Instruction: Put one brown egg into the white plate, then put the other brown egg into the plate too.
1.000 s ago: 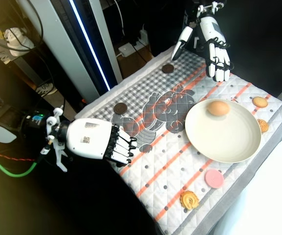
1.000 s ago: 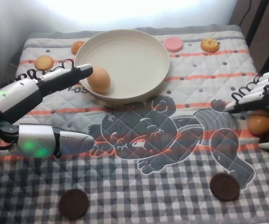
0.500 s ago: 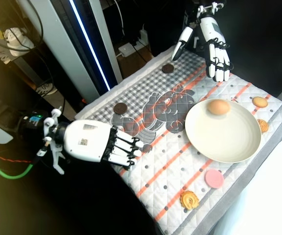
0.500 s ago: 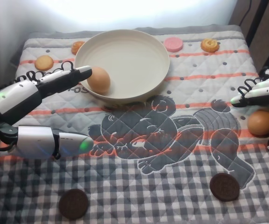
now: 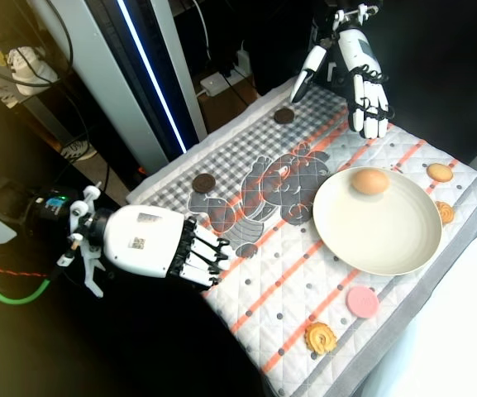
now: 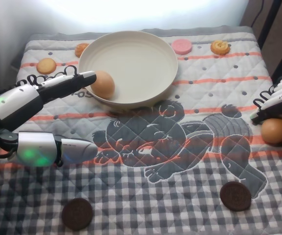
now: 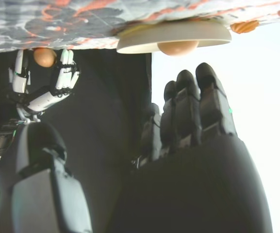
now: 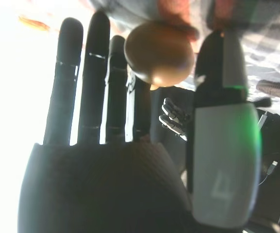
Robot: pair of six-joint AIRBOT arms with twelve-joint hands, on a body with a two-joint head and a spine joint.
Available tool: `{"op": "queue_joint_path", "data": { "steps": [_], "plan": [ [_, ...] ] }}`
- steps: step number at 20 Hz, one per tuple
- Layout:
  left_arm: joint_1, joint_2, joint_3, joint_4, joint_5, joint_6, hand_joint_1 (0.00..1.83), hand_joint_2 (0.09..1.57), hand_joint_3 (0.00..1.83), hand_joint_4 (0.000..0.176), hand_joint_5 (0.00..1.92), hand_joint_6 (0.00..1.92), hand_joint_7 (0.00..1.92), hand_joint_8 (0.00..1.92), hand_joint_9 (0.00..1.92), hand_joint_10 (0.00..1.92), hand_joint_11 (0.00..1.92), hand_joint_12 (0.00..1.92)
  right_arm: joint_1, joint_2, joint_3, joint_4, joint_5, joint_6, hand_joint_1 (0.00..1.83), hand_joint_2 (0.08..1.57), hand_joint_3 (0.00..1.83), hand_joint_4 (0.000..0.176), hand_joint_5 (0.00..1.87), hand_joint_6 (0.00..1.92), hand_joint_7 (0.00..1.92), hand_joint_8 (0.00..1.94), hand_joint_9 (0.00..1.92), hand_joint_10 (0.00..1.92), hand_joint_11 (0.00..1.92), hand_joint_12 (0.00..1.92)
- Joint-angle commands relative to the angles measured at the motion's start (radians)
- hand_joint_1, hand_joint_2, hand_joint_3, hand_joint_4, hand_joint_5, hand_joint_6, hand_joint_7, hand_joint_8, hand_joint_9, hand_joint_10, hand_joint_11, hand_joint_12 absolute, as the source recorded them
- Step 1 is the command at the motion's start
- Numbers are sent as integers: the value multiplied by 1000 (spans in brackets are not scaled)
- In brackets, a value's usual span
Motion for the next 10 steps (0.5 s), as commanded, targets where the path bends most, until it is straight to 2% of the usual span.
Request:
{"op": "queue_joint_path", "data": {
  "steps": [1,6,7,8,9,10],
  "plan": [
    [-1,-4,0,7,-124,-15,638,839,0,176,157,0,197,2,193,0,0,389,2,8,5,26,85,-4,1043,1017,0,0,776,2,844,31,648,1037,610,1396],
    [3,-3,0,6,-126,-20,644,837,0,176,160,2,201,1,190,0,0,369,2,8,5,27,85,-4,1056,1029,0,0,829,2,913,44,762,808,677,1269],
    [3,-3,0,6,-127,-20,644,838,0,176,161,2,201,1,189,0,0,366,2,8,5,27,85,-4,1079,1037,1,0,852,9,948,57,790,817,699,1277],
    [3,-3,0,6,-127,-20,643,842,2,176,152,0,204,2,189,0,0,364,2,8,5,27,85,-4,1104,1094,5,0,959,767,1006,78,821,848,720,1291],
    [3,-3,0,5,-127,-20,642,843,2,176,151,0,203,1,192,1,0,365,2,8,5,27,86,-4,1205,1136,3,0,914,876,958,1006,848,929,750,1339],
    [3,-3,0,5,-127,-20,641,843,1,176,154,1,211,2,199,2,0,385,8,7,4,28,91,-4,1214,1158,3,0,870,968,928,1213,859,950,757,1344]
  ]
}}
